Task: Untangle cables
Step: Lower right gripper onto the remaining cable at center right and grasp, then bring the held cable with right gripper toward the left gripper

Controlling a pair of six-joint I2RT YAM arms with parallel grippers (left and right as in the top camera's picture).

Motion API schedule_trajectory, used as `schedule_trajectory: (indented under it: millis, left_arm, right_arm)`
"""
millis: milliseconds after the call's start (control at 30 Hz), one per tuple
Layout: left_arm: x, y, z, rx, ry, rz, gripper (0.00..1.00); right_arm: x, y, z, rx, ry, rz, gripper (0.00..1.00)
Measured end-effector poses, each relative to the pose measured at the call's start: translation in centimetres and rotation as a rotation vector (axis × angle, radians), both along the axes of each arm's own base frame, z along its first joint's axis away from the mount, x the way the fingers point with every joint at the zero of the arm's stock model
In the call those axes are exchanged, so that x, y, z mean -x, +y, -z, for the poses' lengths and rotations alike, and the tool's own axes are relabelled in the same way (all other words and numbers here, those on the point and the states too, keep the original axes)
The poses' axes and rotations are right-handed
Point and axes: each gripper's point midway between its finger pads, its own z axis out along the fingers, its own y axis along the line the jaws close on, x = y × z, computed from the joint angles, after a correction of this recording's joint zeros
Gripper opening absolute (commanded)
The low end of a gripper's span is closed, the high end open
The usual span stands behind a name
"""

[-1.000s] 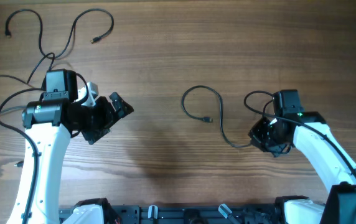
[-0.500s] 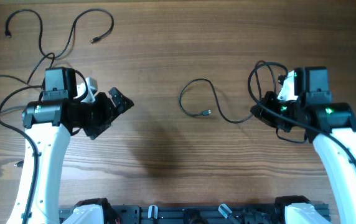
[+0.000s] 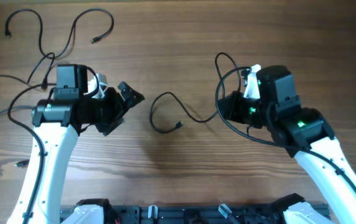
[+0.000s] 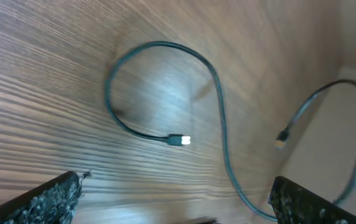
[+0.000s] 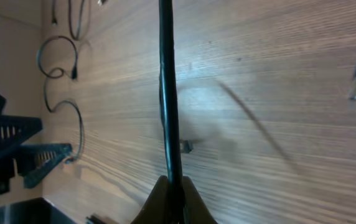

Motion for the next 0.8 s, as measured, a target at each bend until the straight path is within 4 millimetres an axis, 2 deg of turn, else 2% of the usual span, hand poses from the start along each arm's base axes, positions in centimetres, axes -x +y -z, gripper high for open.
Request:
schedule_trajectory:
  millis: [100,167,233,367,467,567,700,800]
  left_arm:
    - [-0.8,-0.7,-0.9,0.079,0.003,-0.047,0.98]
    - [-1.2,-1.3,-1.6,0.130,-0.008,-0.050,0.91]
    - [-1.4,-1.6,-2.0,0.145,-0.034,-0.029,0.89]
    - [-1.3,-2.1,-2.2,0.089,-0.157,0.130,0.83]
    - [-1.0,-3.2,-2.3,0.035,-0.262,0.284,0.93]
    - [-0.7,-4.7,-2.5,0.000,-0.358,0.426,0.95]
    - [0.2,-7.9,-2.3,-0.071,-0.441,0.584,0.99]
    - [0.4,-9.0,-1.6,-0.175,-0.468,0.640,1.00]
  right_arm:
    - [-0.2,2.1,-1.2,-0.031,-0.064,-0.038,0.04]
    - [0.2,3.8,-2.0,-0.051,-0.104,-0.086,0.04]
    - [0.3,4.7,-2.1,-0.065,-0.107,-0.099,0.04]
    - [-0.8,5.3,-1.7,-0.104,-0.071,-0.050,0.04]
    - [-1.1,5.5,-1.2,-0.124,-0.034,-0.021,0.04]
    - [-1.2,5.6,-0.8,-0.126,-0.016,-0.012,0.05]
    - [-1.3,5.7,-0.7,-0.120,0.004,-0.006,0.05]
    - [-1.5,5.2,-1.5,-0.073,0.041,0.012,0.05]
